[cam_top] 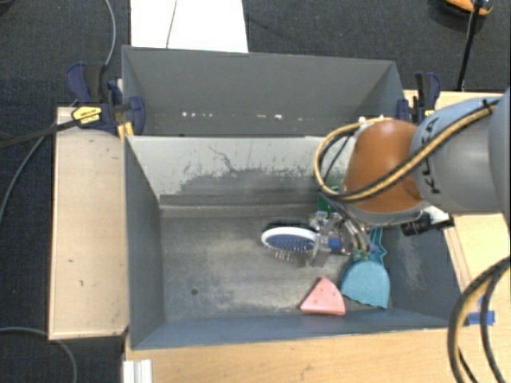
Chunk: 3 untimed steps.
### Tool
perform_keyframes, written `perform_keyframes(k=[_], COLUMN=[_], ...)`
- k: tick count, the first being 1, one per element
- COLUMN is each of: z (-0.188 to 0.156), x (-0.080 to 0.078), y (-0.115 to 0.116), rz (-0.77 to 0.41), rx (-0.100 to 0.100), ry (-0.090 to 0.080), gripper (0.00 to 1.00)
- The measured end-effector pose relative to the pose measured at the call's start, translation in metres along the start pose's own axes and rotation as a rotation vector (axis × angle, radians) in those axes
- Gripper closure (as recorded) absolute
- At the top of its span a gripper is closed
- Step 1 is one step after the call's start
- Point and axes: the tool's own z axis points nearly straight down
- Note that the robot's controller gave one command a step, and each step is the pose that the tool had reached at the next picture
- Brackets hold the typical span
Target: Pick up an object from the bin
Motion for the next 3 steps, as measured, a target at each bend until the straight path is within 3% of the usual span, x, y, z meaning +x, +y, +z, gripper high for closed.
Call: perform_keyframes(k=[1, 2, 3], z=[-0.096, -0.096, -0.221], x=[0.004, 0.004, 0.005], y=[0.010, 0.010, 0.019], rz=[0.024, 0.025, -0.006], rx=[-0.001, -0.001, -0.001], ry=[0.000, 0.000, -0.002], gripper=[1.00, 1.00, 1.00])
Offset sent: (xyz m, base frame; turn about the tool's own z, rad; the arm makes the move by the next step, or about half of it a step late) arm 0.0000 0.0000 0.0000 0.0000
